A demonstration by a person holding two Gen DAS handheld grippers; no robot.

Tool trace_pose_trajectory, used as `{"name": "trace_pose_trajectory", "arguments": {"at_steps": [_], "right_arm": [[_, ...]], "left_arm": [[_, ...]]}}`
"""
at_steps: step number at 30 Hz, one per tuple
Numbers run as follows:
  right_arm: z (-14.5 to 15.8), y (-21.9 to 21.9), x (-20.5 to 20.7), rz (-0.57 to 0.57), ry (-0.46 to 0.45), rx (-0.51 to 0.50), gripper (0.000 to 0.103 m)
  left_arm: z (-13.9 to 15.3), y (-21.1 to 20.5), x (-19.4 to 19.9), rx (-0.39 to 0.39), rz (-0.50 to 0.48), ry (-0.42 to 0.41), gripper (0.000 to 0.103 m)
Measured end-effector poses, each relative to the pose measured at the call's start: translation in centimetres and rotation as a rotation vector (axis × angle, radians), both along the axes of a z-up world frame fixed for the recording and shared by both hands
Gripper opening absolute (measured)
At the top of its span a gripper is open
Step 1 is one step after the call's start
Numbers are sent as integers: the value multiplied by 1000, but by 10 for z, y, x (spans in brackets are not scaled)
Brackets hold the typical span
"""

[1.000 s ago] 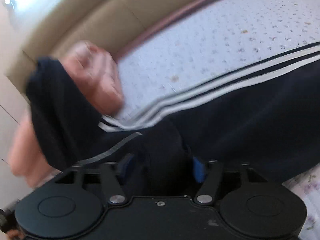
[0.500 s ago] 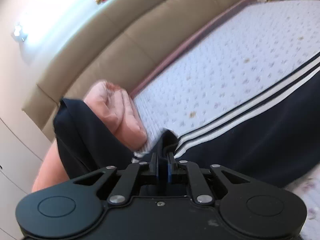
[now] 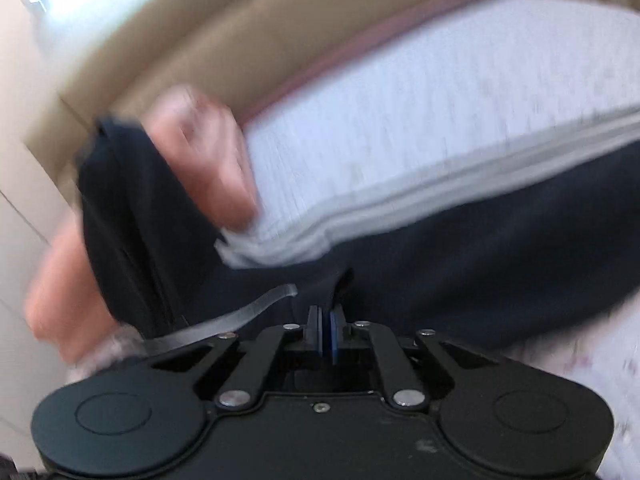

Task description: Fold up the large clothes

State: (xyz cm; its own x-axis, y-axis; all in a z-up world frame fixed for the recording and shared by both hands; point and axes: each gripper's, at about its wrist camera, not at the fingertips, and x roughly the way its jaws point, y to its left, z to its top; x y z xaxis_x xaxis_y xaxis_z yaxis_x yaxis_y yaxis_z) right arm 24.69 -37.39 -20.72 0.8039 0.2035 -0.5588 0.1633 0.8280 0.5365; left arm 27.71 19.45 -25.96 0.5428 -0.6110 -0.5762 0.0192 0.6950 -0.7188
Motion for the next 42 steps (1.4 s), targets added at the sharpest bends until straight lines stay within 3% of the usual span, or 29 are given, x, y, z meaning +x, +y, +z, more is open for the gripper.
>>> {"name": "trace_pose_trajectory", "arguments": {"at_steps": [4,6,8,9,10,12,15,17,23,28,30,32,37,42], "right_arm": [[-15,2,19,28,140,-83,9],[-22,5,23,32,207,-113,29],[-22,4,19,48,188,-88,77],[-19,2,16,53,178,-67,87],[-16,0,12,53,172,-49,90],[-9,-11,3,68,172,-3,90],[-7,-41,-10,40,215,89,90],[-11,-68,-21,-9,240,179,90],[-34,-152,-48,-241,293,266,90],[-52,-211,-56,-347,147,307,85],[-60,-236,-59,-421,96,299,78],[-68,-261,-61,-475,32,323,63],[-77,-289,-54,-509,-2,287,39],[-79,-301,-50,-556,-10,331,34]], "left_arm": [[-7,0,-5,80,-4,54,16],[-4,-5,-4,104,-21,65,18],[3,-11,-5,143,-40,70,24],[8,-15,-5,157,-52,74,35],[12,-19,-5,168,-62,81,41],[23,-29,-7,203,-70,104,63],[43,-50,-9,241,-74,115,78],[53,-67,-10,253,-82,133,78],[65,-114,-4,227,-105,132,78],[67,-155,9,207,-115,133,77],[71,-170,13,206,-120,115,77],[73,-182,15,207,-124,109,77],[67,-199,18,218,-146,131,77],[61,-191,18,219,-120,155,77]]}}
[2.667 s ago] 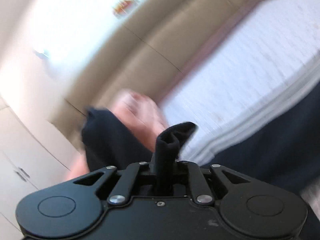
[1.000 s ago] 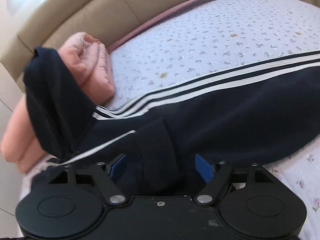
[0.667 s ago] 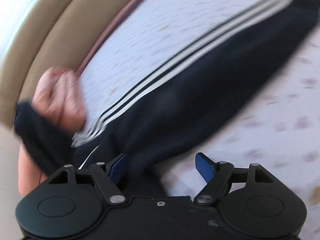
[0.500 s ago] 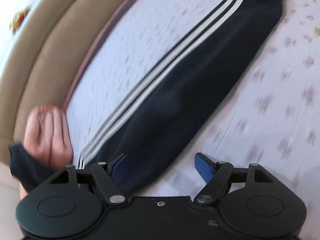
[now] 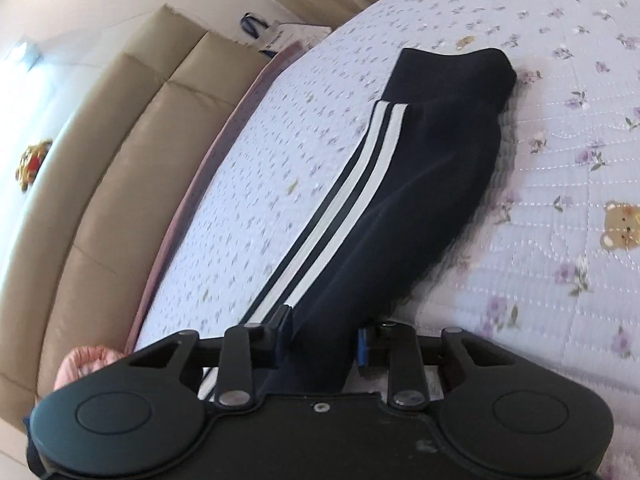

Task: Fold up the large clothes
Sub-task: 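Grasp the other striped sleeve cuff with the right tool and fold it across the body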

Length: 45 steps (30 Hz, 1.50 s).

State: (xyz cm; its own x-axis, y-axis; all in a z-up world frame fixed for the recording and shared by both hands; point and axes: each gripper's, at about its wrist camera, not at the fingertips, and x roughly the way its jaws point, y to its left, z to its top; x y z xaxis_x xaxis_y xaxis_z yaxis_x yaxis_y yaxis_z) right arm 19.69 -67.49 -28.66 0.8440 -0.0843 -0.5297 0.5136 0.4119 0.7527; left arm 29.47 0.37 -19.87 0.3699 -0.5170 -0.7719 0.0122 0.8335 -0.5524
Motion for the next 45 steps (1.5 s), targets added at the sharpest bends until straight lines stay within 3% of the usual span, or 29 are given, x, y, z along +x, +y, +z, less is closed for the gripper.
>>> {"name": "trace_pose_trajectory", "arguments": {"at_steps": [1,4,7,11,14,16,18,21,25,28,30,31,32,33,35,39,40,41,42,43,45], "right_arm": [[2,-2,1,-10,8,6,33],[25,2,3,-48,52,-103,14],[64,20,11,-48,-16,-209,13],[142,72,20,51,-234,-322,12],[202,139,18,199,-454,-375,12],[228,194,15,335,-577,-369,12],[237,248,14,472,-638,-370,12],[216,342,22,698,-587,-383,12],[121,441,36,940,-320,-347,12],[56,477,35,1022,-143,-341,12],[31,475,39,1022,-96,-266,16],[26,468,36,1007,-118,-226,22],[27,463,35,1002,-146,-175,40],[30,459,38,1000,-155,-135,50],[36,447,45,967,-182,-82,87],[37,425,62,805,-159,-13,90],[34,421,71,771,-145,28,89],[31,418,79,753,-136,81,75],[32,417,85,747,-147,114,55],[40,421,88,740,-163,103,9],[75,428,84,721,-288,14,8]], "left_arm": [[0,4,0,-8,8,-1,77],[0,15,-2,-19,35,-6,77],[6,24,-5,-5,52,-24,77],[18,33,-11,48,74,-77,76],[28,38,-15,67,89,-119,76],[33,44,-17,52,105,-137,76],[36,50,-19,32,125,-142,76],[36,59,-25,4,148,-145,76],[30,73,-34,-23,187,-149,76],[23,87,-40,-38,220,-138,76],[18,96,-43,-47,235,-129,76],[15,100,-44,-51,242,-123,76],[12,103,-45,-54,244,-116,76],[9,107,-46,-56,245,-111,76],[4,111,-46,-64,251,-105,76],[0,116,-47,-100,271,-115,76],[0,117,-48,-108,275,-121,76],[0,118,-48,-112,277,-125,76],[1,118,-48,-113,277,-128,76],[2,118,-48,-112,276,-131,76],[4,119,-49,-105,277,-143,76]]}}
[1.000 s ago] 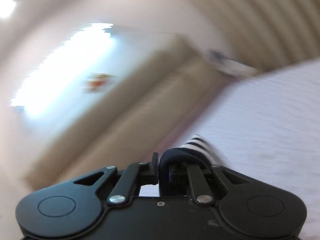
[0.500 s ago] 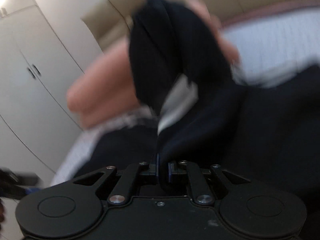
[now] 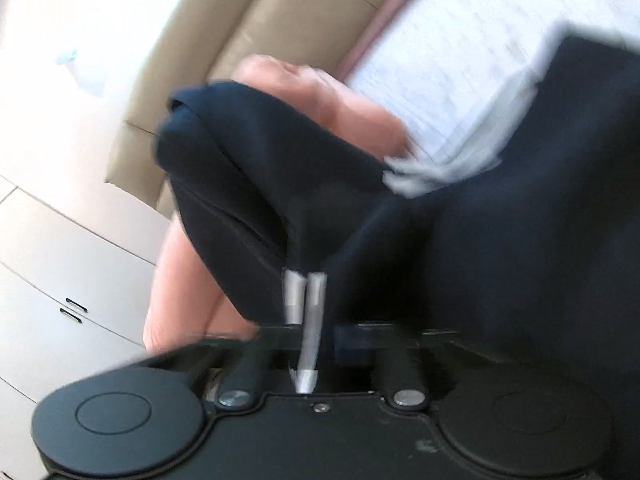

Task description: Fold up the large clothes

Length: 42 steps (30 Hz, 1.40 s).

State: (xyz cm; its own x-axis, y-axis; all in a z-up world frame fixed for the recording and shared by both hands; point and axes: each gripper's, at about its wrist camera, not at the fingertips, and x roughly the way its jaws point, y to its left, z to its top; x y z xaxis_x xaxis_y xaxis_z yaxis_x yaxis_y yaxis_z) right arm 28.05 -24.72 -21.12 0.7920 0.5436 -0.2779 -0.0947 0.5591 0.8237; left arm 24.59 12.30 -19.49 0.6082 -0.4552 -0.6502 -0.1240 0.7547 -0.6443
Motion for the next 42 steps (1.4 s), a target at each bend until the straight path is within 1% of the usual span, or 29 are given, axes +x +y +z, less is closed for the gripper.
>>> {"name": "trace_pose_trajectory", "arguments": {"at_steps": [1,2,4,5,6,7,8,9,11,12,13,14,15,18,20,24,25,26,29,30,32,33,34,35,36,37,38,40,42], "right_arm": [[19,4,-2,6,-89,-1,8],[46,12,-11,15,-205,-23,8],[93,31,-33,56,-419,-100,8],[110,43,-42,97,-496,-127,9],[121,58,-47,146,-538,-150,9],[124,72,-50,187,-549,-178,9],[122,91,-51,231,-542,-240,10],[115,109,-51,275,-514,-324,19],[87,149,-44,393,-361,-534,78],[69,164,-41,465,-273,-612,81],[54,169,-39,521,-218,-641,77],[43,165,-43,552,-179,-635,77],[39,156,-47,547,-160,-616,77],[48,107,-74,449,-160,-591,85],[56,62,-82,340,-147,-646,89],[51,-30,-98,126,3,-824,89],[47,-53,-103,72,44,-847,89],[40,-78,-102,23,103,-839,89],[20,-131,-95,-19,226,-718,89],[12,-136,-90,-12,244,-665,89],[1,-147,-84,11,265,-556,88],[-3,-147,-82,16,272,-525,88],[-4,-147,-82,31,270,-497,70],[-5,-147,-84,44,267,-474,24],[-4,-146,-87,38,270,-466,17],[-1,-146,-90,18,264,-454,17],[5,-152,-95,-6,231,-426,17],[18,-161,-105,-36,177,-371,16],[23,-169,-105,-35,185,-332,16]], "left_arm": [[1,2,-1,5,3,-7,76],[3,4,-3,11,5,-16,76],[5,11,-5,26,11,-31,76],[6,15,-5,35,23,-35,76],[8,20,-6,41,41,-37,76],[9,24,-7,43,62,-40,76],[10,30,-9,39,81,-43,76],[11,34,-10,33,95,-44,76],[13,42,-13,26,112,-47,76],[15,43,-15,30,115,-48,77],[15,44,-17,37,118,-47,77],[15,45,-19,39,118,-46,77],[15,46,-20,37,114,-42,77],[12,39,-15,38,92,-27,77],[9,31,-6,43,69,-23,77],[2,15,10,57,8,-19,76],[1,9,16,72,-5,-34,76],[0,3,23,90,-29,-53,76],[-4,-10,55,143,-67,-100,75],[-6,-13,66,162,-79,-104,76],[-15,-19,90,229,-66,-76,76],[-19,-21,101,251,-67,-68,75],[-22,-23,107,257,-73,-73,69],[-24,-26,111,254,-93,-100,51],[-25,-30,116,273,-127,-116,12],[-23,-35,120,319,-152,-102,9],[-18,-36,118,334,-144,-117,9],[2,-29,102,268,-113,-201,9],[19,-22,82,204,-87,-231,9]]}}
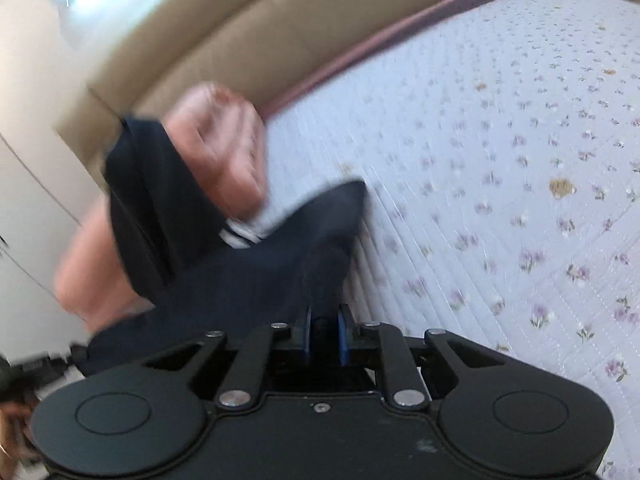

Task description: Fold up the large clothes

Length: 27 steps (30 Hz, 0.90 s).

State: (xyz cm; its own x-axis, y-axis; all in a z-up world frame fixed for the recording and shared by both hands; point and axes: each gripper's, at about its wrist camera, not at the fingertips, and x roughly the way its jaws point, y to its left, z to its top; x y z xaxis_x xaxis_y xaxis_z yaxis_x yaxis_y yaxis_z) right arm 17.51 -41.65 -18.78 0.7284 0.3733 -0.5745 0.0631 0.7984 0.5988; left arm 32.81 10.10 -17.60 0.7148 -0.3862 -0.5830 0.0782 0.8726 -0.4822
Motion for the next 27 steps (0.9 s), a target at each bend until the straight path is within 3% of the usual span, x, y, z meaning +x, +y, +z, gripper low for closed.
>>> {"name": "trace_pose_trajectory", "arguments": {"at_steps": [1,3,4,5,6,7,8,10,12,15,18,19,20,24,27], "right_arm": [[-2,0,5,-3,59,-46,17],[-11,6,16,19,213,-189,28],[-12,11,20,33,246,-245,57],[-8,18,22,25,242,-305,66],[-1,25,22,22,219,-358,66],[10,35,21,27,177,-405,66],[20,44,19,32,130,-436,74],[38,65,17,72,22,-459,90],[46,90,24,162,-35,-470,94],[33,124,44,299,16,-517,96],[2,133,71,326,237,-588,96],[5,131,76,329,224,-569,96],[13,131,81,328,200,-547,88],[74,133,124,314,-17,-390,87],[105,149,179,300,-119,-311,87]], "left_arm": [[2,0,-6,-10,-2,21,9],[-8,-1,-12,4,-20,103,12],[-20,-3,-10,36,-40,163,15],[-33,-7,-6,103,-41,228,17],[-42,-9,-3,160,-28,274,19],[-47,-8,-2,159,-31,293,22],[-47,-6,-4,123,-30,287,28],[-40,-4,-7,65,-39,277,65],[-32,-9,-6,89,-57,257,89],[-30,-12,0,166,-77,274,83],[-34,1,7,128,-54,319,68],[-29,5,9,119,-56,318,66],[-23,7,13,121,-68,304,66],[15,-2,54,171,-123,172,75],[31,-16,100,120,-140,108,77]]}}
